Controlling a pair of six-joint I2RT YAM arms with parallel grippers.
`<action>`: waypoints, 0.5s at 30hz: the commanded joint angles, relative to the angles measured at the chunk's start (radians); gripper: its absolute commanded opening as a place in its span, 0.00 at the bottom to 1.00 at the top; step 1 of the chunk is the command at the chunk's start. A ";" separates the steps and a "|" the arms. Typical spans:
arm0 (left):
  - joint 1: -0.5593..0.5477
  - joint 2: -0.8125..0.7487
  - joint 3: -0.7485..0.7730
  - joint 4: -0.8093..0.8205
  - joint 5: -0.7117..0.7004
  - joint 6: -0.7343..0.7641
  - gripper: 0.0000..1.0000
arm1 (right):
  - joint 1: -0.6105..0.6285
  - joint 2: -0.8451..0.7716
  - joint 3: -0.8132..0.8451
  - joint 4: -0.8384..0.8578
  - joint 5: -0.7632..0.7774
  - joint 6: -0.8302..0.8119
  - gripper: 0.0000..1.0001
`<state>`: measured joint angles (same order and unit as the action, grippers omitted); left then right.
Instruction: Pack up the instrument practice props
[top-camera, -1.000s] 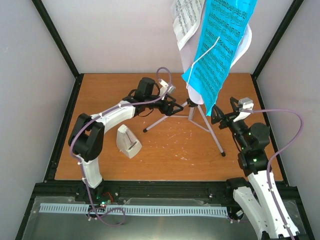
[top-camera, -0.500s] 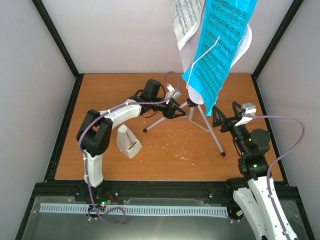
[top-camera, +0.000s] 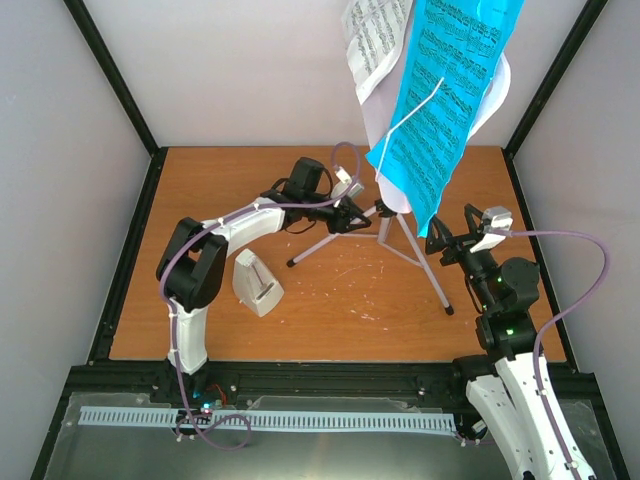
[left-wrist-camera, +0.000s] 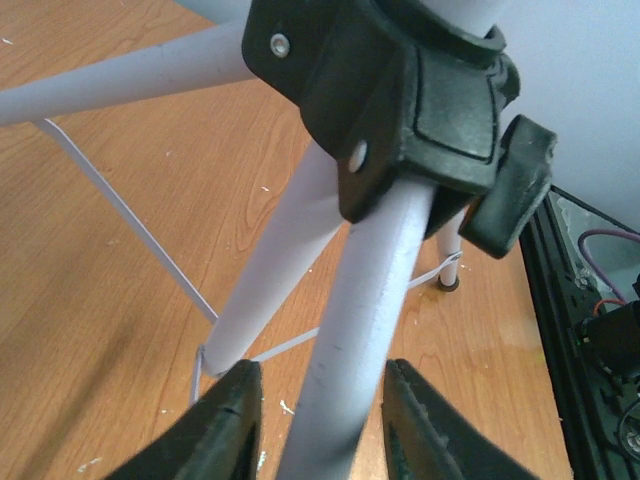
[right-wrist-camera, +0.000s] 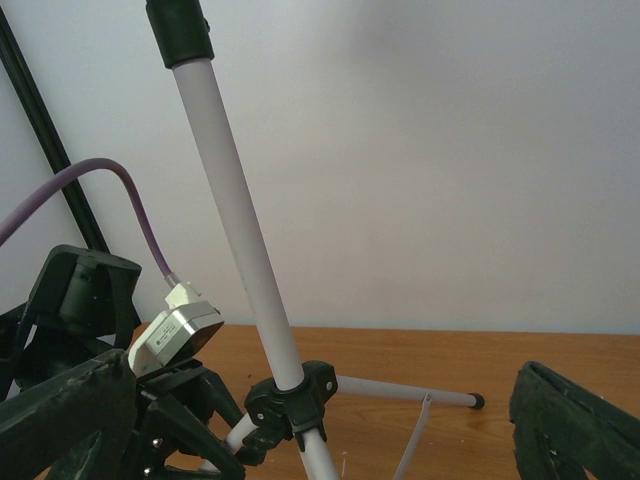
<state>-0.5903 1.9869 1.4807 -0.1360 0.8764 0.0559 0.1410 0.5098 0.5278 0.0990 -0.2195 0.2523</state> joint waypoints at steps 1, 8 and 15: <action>-0.030 -0.001 0.035 0.018 0.034 0.019 0.26 | 0.000 -0.021 -0.009 -0.010 0.018 0.015 1.00; -0.066 -0.014 0.026 0.066 -0.021 -0.016 0.08 | 0.000 -0.042 -0.005 -0.030 0.042 0.059 1.00; -0.069 -0.087 -0.111 0.222 -0.147 -0.179 0.00 | 0.000 -0.037 0.026 -0.100 0.047 0.093 1.00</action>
<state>-0.6563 1.9724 1.4300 -0.0265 0.8211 0.0265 0.1410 0.4774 0.5282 0.0517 -0.1902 0.3115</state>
